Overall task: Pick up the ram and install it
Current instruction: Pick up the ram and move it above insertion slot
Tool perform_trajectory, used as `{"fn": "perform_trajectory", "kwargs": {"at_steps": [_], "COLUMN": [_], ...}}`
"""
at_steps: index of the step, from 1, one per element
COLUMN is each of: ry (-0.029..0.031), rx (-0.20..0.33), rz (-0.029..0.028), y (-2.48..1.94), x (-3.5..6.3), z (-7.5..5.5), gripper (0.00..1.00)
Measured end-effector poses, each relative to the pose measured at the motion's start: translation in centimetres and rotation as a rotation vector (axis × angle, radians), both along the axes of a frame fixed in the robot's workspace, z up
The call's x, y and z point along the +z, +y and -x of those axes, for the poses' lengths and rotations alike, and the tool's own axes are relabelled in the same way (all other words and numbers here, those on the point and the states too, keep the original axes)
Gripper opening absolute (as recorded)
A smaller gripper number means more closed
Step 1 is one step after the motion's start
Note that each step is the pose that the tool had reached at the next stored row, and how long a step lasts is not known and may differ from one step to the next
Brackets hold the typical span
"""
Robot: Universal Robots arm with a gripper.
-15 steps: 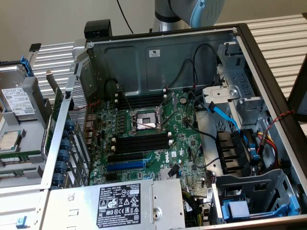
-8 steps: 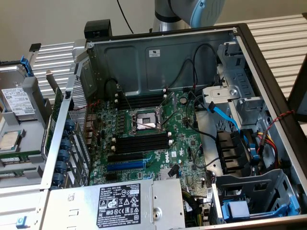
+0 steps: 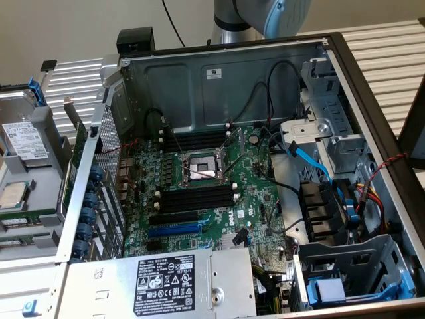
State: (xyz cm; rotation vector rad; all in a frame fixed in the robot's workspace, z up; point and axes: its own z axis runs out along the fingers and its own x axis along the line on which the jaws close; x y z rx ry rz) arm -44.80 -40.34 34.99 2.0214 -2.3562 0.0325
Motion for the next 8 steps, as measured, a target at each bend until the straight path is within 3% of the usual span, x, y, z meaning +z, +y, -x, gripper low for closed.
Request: {"fn": "perform_trajectory", "kwargs": {"at_steps": [8], "ry": [0.0096], "rx": [0.021], "rz": [-0.0040], "y": [-0.11], "x": [-1.18], "z": [-0.1], "gripper": [0.11]}}
